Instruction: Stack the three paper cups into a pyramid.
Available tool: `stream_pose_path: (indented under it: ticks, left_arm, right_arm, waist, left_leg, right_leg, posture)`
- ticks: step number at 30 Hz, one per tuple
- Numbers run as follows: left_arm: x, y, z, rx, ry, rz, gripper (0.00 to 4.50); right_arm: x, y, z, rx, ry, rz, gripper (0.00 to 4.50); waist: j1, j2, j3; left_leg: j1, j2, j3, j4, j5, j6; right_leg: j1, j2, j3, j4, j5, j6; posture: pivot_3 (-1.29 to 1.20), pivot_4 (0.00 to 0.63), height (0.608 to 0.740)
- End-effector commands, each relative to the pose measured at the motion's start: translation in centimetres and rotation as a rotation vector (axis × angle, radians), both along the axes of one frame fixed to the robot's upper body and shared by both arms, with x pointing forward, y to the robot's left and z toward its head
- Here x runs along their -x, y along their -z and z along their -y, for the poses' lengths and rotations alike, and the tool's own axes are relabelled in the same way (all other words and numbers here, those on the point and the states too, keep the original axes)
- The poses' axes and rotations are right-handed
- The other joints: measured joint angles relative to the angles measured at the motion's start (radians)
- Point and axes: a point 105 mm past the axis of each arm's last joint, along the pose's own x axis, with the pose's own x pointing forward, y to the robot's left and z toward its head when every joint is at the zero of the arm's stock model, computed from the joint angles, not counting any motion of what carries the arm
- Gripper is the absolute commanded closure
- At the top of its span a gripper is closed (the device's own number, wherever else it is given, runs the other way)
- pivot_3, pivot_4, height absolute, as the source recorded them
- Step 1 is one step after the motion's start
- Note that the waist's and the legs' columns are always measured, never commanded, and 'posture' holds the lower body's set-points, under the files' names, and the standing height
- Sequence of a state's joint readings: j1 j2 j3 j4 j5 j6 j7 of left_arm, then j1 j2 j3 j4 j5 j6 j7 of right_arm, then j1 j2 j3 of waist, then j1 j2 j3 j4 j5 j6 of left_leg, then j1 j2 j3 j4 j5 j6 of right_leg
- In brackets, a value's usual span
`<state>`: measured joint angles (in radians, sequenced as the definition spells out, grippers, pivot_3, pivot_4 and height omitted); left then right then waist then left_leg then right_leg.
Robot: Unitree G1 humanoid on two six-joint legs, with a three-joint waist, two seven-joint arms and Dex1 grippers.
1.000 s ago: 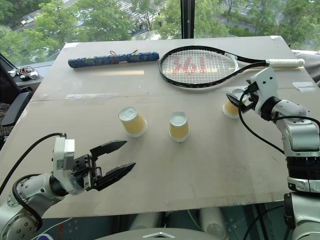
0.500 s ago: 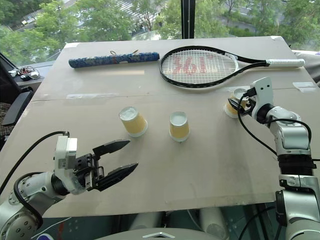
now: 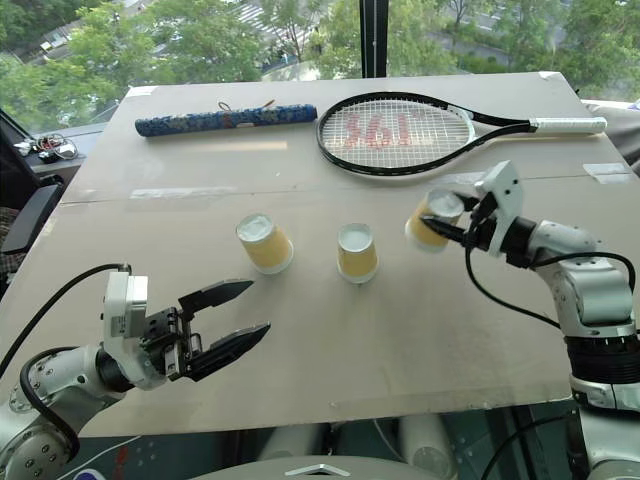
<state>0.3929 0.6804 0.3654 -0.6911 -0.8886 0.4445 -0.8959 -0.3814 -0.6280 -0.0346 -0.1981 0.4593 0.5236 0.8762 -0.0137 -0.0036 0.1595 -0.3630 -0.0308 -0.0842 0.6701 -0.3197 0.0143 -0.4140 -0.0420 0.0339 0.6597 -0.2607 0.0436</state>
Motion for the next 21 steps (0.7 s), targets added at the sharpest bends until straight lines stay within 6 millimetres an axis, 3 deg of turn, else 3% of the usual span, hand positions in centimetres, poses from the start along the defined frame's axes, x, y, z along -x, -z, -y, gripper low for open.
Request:
stream_pose_path:
  ticks: [1,16,21]
  left_arm:
    - [0.4,-0.7,-0.1,-0.004,-0.003,0.039,0.00]
    - [0.6,-0.7,-0.2,-0.007,-0.038,0.051,0.00]
    - [0.6,-0.6,-0.3,-0.011,-0.042,0.051,0.00]
  right_arm:
    - [1.3,0.1,-1.5,0.042,-0.056,0.036,2.41]
    - [1.6,3.7,-3.6,0.086,-0.020,-0.010,2.41]
    - [1.4,3.8,-3.4,0.110,-0.016,0.035,0.19]
  waist:
    - [0.001,0.000,0.000]
    - [-0.001,-0.002,-0.001]
    - [0.000,-0.002,-0.002]
  left_leg:
    - [0.000,0.000,0.000,0.000,0.000,0.000]
    - [0.001,0.000,0.000,0.000,0.000,0.000]
    - [0.001,0.000,0.000,0.000,0.000,0.000]
  right_leg:
    - [0.000,0.000,0.000,0.000,0.000,0.000]
    - [0.000,0.000,0.000,0.000,0.000,0.000]
    - [0.001,0.000,0.000,0.001,0.000,0.000]
  posture:
    - [0.00,0.150,0.740]
    - [0.00,0.150,0.740]
    - [0.00,0.150,0.740]
